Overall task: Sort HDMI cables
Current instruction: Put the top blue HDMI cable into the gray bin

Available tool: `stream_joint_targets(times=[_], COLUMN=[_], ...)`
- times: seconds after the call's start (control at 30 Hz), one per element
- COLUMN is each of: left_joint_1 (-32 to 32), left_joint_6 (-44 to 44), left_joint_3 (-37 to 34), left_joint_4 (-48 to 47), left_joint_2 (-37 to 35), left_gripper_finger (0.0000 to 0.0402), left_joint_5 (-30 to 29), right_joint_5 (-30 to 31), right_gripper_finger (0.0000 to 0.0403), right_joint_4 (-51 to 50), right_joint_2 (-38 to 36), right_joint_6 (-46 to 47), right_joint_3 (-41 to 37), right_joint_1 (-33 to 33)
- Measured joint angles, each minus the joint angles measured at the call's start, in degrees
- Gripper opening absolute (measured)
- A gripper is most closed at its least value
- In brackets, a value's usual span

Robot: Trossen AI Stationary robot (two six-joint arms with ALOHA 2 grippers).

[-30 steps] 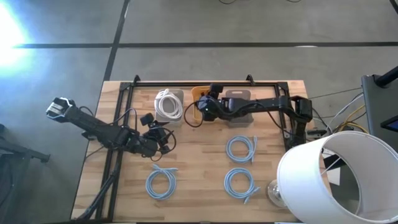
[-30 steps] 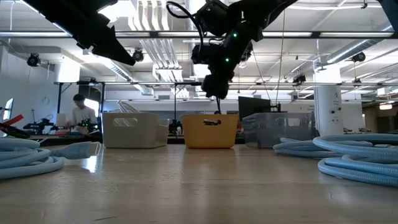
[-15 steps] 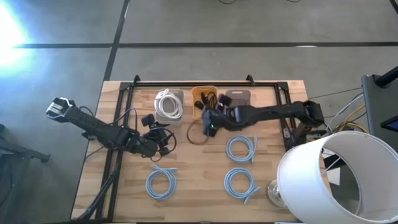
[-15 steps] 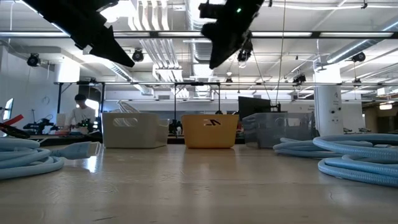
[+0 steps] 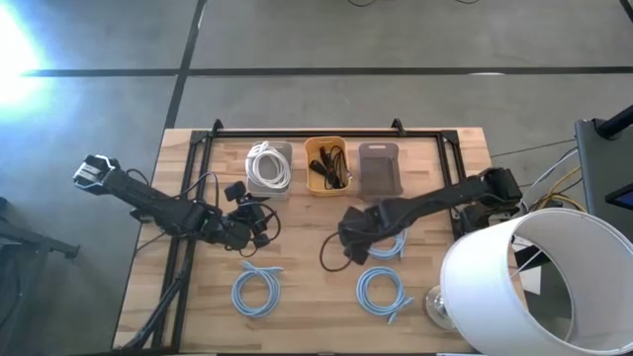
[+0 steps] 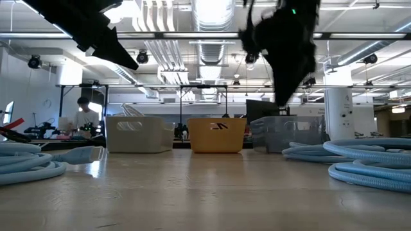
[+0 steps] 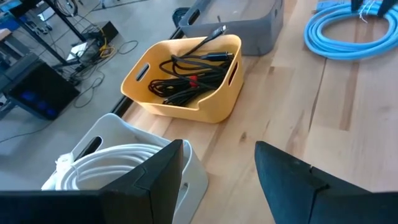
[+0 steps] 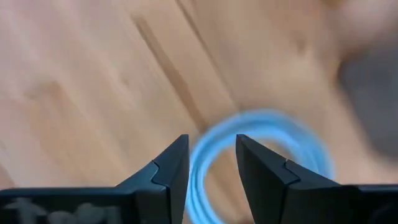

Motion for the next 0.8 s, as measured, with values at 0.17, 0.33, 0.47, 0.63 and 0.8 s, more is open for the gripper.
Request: stream_joint_targets(times=[0.17,0.33,0.47,0.63,0.8], left_joint_1=[0.0,0.0,0.0,0.0,0.0], left_joint_6=[-1.4,-1.6,-1.8,-1.9,-1.9], left_joint_3=[-0.1,-0.1,-0.1,-0.1,-0.1], left_joint_4=[0.0,0.0,0.0,0.0,0.0], left_joint_2=[0.0,0.0,0.0,0.0,0.0], left_gripper_finger=[0.0204,0.0204,0.0204,0.0204,0.0204], left_joint_5=[0.0,0.0,0.0,0.0,0.0], right_joint_5=[-5.3,-7.2,-8.2,-7.1,-6.9], right_gripper_finger=[0.0124,0.0121,0.0125,0.0127,0.0125], right_joint_4=[2.5,11.0,17.3,23.7,31.6], right_joint_2=[0.1,0.1,0.1,-0.1,0.0], right_joint_6=[8.7,12.5,12.5,8.9,7.2], right_joint_3=[-7.1,-13.0,-16.9,-19.9,-21.4], right_joint_1=[0.0,0.1,0.0,0.1,0.1])
